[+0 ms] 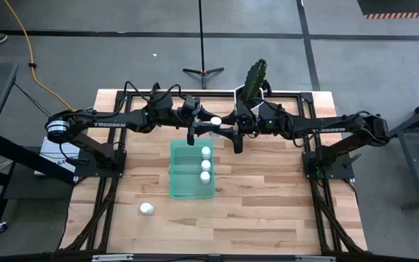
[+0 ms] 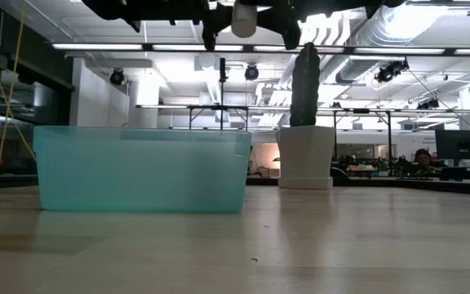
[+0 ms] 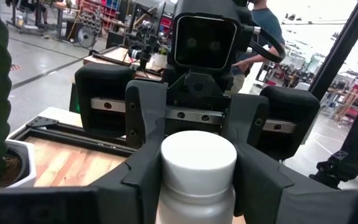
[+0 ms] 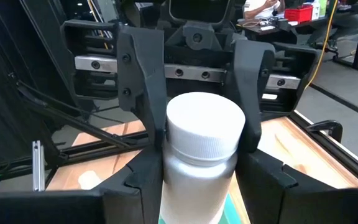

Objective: Pick and place pill bottles into a basket
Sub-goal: Put the pill bottle into the blue bin

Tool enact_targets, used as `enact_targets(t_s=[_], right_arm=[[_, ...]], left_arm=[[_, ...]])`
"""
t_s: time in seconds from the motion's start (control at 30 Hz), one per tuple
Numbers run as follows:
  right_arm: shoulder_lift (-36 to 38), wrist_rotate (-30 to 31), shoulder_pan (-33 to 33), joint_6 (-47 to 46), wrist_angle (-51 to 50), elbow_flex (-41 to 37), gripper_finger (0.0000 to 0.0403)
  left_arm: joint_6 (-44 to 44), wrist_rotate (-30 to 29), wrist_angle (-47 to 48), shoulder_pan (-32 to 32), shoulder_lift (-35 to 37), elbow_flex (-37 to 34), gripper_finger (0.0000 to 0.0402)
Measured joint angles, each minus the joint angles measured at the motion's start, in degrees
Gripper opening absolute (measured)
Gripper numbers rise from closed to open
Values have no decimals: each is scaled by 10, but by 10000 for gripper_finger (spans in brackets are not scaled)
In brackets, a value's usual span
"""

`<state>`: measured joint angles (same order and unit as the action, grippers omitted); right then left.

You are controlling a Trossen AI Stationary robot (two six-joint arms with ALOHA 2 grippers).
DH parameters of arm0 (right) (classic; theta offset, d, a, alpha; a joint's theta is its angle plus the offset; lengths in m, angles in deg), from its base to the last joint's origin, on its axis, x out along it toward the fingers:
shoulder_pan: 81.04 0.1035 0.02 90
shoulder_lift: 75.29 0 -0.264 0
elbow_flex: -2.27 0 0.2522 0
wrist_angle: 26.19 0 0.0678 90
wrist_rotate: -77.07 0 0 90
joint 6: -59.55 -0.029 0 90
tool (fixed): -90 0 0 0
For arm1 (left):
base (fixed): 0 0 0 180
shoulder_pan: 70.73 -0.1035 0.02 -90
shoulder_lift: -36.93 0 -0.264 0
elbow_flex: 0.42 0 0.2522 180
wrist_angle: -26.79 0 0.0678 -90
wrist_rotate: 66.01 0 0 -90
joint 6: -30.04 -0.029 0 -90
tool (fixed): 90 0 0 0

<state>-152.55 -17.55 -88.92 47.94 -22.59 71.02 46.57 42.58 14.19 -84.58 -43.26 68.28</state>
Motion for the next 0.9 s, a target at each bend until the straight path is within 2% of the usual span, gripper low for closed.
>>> enact_targets(t_s=[0.17, 0.3, 0.43, 0.63, 0.9], right_arm=[[0, 0, 0, 1, 1, 0, 158], [0, 0, 0, 1, 1, 0, 158], [0, 0, 0, 1, 3, 0, 158], [0, 0, 0, 1, 4, 0, 159], [0, 0, 0, 1, 8, 0, 189]], left_arm=[[-11, 0, 2, 0, 0, 0, 193], [-11, 0, 2, 0, 0, 0, 205], [-13, 0, 0, 0, 0, 0, 191], [-13, 1, -4, 0, 0, 0, 191], [-12, 10, -22, 0, -1, -1, 191]])
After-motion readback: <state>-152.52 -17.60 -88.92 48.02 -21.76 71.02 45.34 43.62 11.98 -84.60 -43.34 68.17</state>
